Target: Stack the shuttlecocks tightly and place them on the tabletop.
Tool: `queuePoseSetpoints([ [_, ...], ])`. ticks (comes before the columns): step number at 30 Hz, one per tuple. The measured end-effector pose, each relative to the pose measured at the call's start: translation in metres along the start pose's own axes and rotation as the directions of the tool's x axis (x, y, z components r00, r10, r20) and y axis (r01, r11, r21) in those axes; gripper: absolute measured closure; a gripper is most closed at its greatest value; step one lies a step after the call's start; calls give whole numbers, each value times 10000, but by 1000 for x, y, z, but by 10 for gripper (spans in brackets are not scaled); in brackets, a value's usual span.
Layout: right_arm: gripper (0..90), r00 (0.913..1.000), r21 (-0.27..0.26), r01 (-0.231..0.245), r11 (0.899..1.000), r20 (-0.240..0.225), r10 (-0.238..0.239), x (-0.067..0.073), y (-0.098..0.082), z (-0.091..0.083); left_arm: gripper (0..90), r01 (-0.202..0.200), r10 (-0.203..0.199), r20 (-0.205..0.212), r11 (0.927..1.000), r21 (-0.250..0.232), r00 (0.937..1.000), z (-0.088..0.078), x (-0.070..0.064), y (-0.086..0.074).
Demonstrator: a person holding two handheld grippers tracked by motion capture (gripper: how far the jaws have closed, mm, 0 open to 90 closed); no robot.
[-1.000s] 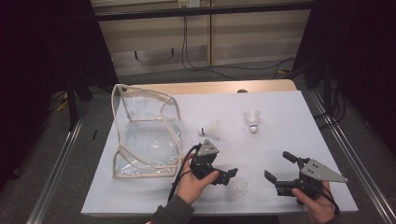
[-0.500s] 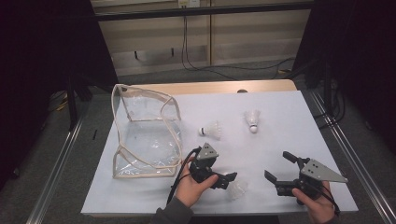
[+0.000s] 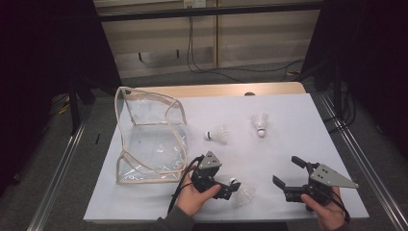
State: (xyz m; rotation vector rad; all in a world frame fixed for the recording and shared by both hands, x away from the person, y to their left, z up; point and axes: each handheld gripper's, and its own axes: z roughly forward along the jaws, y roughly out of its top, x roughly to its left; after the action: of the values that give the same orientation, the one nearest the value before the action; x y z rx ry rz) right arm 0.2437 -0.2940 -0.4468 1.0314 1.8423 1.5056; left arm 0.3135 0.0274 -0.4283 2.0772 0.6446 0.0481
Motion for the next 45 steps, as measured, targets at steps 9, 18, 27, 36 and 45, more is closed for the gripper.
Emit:
queuePoseSetpoints([
  [9, 36, 10000, 6, 30, 10000, 3, -30, 0, 0, 0, 37, -267, 268, 191, 9996, -44, 9995, -6, -1, -3],
  [18, 35, 10000, 4, 31, 10000, 15, -31, 0, 0, 0, 37, -376, 378, 190, 9993, -83, 9991, -13, 3, -5],
  [27, 35, 10000, 8, 38, 10000, 17, -38, 0, 0, 0, 37, -614, 614, 363, 9981, -14, 9975, -19, 5, -6],
  [36, 35, 10000, 4, 43, 10000, 21, -43, 0, 0, 0, 38, -825, 823, 382, 9966, 39, 9959, -23, 6, -7],
  [45, 35, 10000, 1, 54, 10000, 24, -54, 0, 0, 1, 38, -966, 964, 481, 9953, 13, 9942, -25, 5, -7],
])
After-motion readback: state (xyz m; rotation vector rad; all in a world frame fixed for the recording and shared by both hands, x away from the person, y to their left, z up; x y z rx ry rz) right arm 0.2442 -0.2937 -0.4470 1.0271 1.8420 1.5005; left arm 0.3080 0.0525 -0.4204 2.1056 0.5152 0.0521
